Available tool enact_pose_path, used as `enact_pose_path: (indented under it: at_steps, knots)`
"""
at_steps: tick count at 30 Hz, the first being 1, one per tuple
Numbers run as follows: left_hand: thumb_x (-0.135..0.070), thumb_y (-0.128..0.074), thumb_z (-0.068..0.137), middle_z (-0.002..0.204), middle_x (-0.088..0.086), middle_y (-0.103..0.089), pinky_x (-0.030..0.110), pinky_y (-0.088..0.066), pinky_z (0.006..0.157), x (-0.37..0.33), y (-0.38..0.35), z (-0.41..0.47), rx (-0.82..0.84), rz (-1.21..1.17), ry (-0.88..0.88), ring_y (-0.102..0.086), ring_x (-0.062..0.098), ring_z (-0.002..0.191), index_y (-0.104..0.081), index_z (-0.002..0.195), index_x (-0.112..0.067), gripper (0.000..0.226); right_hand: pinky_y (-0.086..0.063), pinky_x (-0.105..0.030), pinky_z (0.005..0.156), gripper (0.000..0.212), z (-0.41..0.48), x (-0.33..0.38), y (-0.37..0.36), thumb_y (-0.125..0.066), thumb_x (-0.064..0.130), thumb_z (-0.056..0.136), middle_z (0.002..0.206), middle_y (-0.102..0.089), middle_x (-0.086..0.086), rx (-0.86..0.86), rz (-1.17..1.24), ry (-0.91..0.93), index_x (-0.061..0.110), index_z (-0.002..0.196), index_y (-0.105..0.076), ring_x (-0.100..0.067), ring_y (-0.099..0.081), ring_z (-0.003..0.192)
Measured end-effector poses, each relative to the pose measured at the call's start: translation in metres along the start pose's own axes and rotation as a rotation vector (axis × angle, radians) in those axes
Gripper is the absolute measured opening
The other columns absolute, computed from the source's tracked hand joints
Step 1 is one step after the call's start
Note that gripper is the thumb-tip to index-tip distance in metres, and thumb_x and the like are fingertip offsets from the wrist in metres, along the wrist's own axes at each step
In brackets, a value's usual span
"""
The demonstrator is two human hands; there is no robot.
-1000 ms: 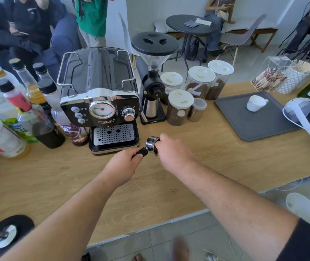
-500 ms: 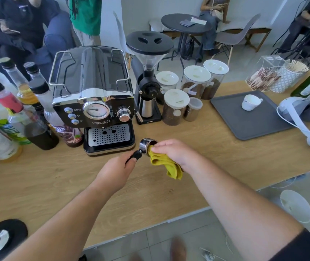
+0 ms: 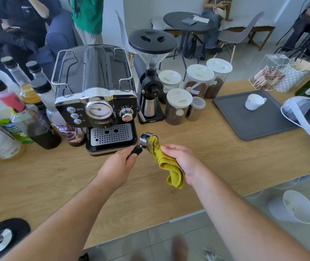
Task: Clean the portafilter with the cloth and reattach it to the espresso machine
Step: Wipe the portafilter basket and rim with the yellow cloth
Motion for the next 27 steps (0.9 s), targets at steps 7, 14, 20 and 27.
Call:
enact_pose_path:
  at_steps: [7,14,20,27]
  knots:
    - [-0.036,-0.044,0.111,0.097,0.001,-0.068,0.033,-0.043,0.065,-0.01,-0.01,-0.004,-0.001,0.006,-0.045,-0.061,0.02,0.082,-0.056,0.15,-0.03,0.041,-0.064,-0.045,0.094,0.017,0.007,0.01,-0.014,-0.069,0.034,0.104,0.099,-0.084,0.001,-0.189,-0.576,0.224,0.027,0.114,-0.082,-0.023,-0.08,0.096]
    - [-0.035,-0.046,0.11,0.088,-0.005,-0.068,0.031,-0.048,0.06,0.002,-0.004,-0.006,0.024,-0.045,0.064,-0.06,0.013,0.07,-0.058,0.146,-0.031,0.038,-0.063,-0.052,0.103,0.016,0.008,0.004,-0.004,-0.069,0.033,0.105,0.107,-0.084,0.002,-0.035,-0.466,0.096,0.031,0.118,-0.08,-0.024,-0.08,0.105]
    - [-0.033,-0.047,0.11,0.08,0.003,-0.067,0.029,-0.049,0.054,0.003,-0.004,-0.008,0.056,-0.192,0.128,-0.057,0.012,0.063,-0.067,0.113,-0.032,0.02,-0.057,-0.034,0.083,0.012,-0.004,0.035,-0.003,-0.07,0.039,0.103,0.113,-0.072,0.015,-0.17,-0.829,0.381,0.033,0.113,-0.069,-0.008,-0.069,0.103]
    - [-0.028,-0.047,0.11,0.067,-0.003,-0.057,0.035,-0.043,0.052,-0.015,-0.012,-0.011,0.076,-0.188,0.085,-0.049,0.012,0.054,-0.067,0.102,-0.025,0.022,-0.054,-0.044,0.053,0.012,0.013,0.032,-0.041,-0.063,0.017,0.101,0.091,-0.055,0.0,-0.305,-1.639,0.715,0.012,0.092,-0.068,-0.024,-0.057,0.065]
Point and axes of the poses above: each hand's wrist, its own z-axis towards the middle knuckle, its own y-axis out of the back of the hand, x = y × z, the point moved 5 cm from there along z, towards the middle knuckle
